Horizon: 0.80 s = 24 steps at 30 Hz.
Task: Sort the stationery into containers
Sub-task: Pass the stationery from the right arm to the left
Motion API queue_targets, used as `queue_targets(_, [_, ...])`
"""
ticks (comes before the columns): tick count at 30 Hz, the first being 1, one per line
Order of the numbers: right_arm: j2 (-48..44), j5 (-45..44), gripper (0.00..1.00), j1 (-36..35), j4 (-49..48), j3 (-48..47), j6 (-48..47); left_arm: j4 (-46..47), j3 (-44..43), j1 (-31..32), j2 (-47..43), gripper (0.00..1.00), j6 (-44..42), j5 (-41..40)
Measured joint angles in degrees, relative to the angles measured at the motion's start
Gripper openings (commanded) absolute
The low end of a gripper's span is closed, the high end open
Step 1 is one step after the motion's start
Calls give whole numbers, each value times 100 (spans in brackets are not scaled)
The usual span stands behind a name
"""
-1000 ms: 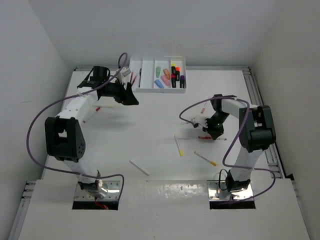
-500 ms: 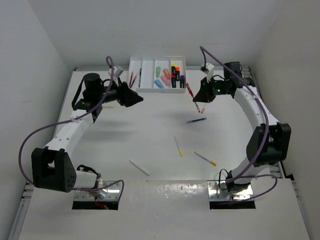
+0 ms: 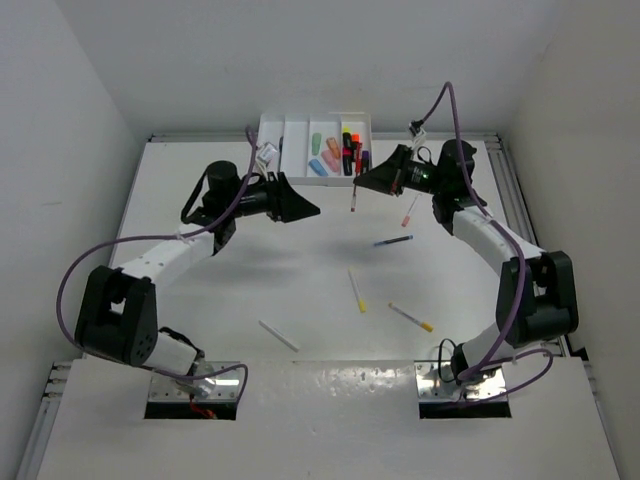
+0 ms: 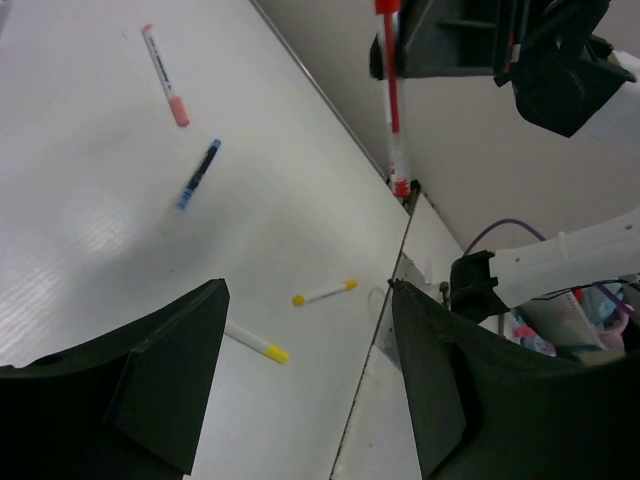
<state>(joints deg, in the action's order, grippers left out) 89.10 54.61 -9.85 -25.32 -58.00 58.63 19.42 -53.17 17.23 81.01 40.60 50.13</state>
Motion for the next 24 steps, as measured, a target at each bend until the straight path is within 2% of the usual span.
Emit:
queue_targets(3, [0,-4,0,2,-717,111,726,184,15,146,205,76,258,-15])
queue_targets(9, [0,-13,0,-7,-1255,208,1274,942,20,262,417,77,901,22])
queue_targets(24, [63,-15,0,-48,-1521,251,1539,1602,-717,890,1045,74,1272,55])
